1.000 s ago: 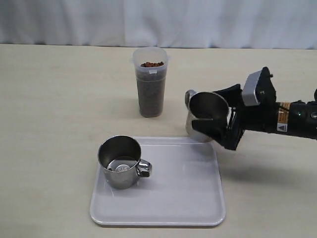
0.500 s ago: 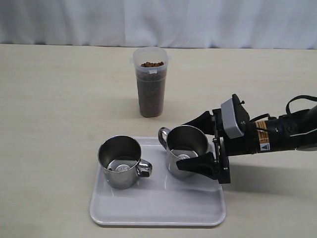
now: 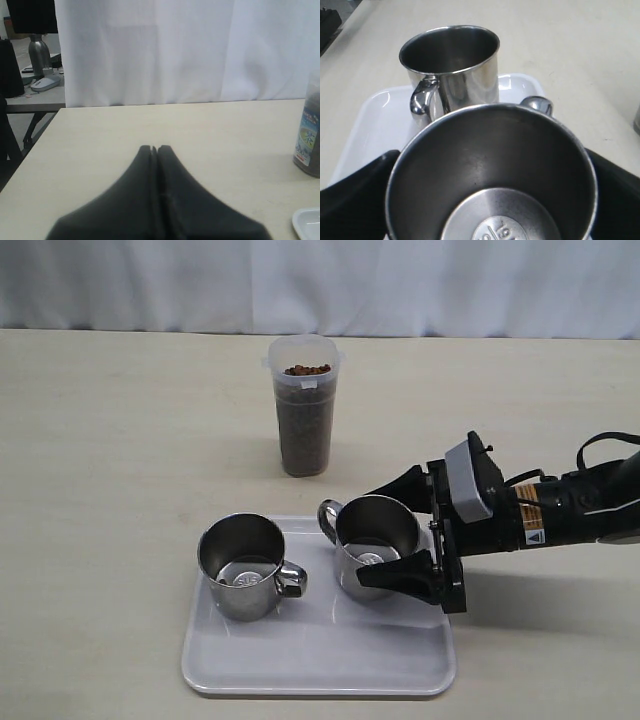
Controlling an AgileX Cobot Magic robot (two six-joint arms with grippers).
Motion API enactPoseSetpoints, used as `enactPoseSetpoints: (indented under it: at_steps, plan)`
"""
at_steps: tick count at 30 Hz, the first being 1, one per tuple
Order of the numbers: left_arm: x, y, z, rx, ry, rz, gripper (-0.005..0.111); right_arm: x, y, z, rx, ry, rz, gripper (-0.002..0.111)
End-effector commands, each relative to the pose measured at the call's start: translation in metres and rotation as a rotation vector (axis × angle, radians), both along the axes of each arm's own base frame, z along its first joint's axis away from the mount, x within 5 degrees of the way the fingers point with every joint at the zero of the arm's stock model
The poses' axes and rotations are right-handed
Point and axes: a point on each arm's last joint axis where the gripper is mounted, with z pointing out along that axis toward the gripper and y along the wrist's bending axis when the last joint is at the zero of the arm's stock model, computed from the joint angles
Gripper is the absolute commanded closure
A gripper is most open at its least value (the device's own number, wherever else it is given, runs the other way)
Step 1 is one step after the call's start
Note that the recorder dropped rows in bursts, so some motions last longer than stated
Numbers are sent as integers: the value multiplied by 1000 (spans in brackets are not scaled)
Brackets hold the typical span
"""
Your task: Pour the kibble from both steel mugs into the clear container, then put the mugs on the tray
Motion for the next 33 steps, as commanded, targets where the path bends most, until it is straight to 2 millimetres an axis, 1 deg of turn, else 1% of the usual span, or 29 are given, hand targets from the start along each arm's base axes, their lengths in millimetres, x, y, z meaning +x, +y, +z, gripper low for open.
enactPoseSetpoints:
  at_steps: [1, 4, 6, 11, 15, 19, 20, 21, 22, 24, 26, 27, 28, 30, 33]
  plan:
    - [0, 0, 0, -4, -13, -5, 107, 1, 2, 3, 21, 29, -17, 38]
    - [0, 0, 0, -1, -12, -5, 107, 2, 2, 3, 22, 29, -18, 32]
    - [0, 0, 0, -1, -12, -5, 107, 2, 2, 3, 23, 32, -24, 31]
    - [0, 0, 0, -1, -12, -5, 107, 4, 1, 11, 39, 30, -38, 31]
    - [0, 0, 0, -1, -12, -5, 107, 2, 0, 32, 42, 63, -46, 31]
    - [0, 0, 0, -1, -12, -5, 107, -1, 0, 60, 45, 105, -79, 31]
    - [0, 0, 0, -1, -12, -5, 107, -1, -1, 68, 43, 127, -102, 33]
    - [0, 0, 0, -1, -12, -5, 107, -2, -2, 76, 36, 141, -133, 36]
    - [0, 0, 0, -1, -12, -5, 107, -2, -3, 84, 17, 174, -179, 42]
    - [0, 0, 0, -1, -12, -5, 107, -2, -8, 97, -42, 255, -302, 58]
    - [0, 0, 0, -1, -12, -5, 107, -2, -18, 109, -128, 266, -465, 81]
    - [0, 0, 0, -1, -12, -5, 107, -4, -22, 113, -164, 256, -513, 92]
    - [0, 0, 0, -1, -12, -5, 107, -9, -28, 117, -187, 237, -572, 105]
    - [0, 0, 0, -1, -12, -5, 107, -19, -39, 125, -191, 199, -721, 104]
    - [0, 0, 0, -1, -12, -5, 107, -41, -59, 131, -161, 151, -943, 104]
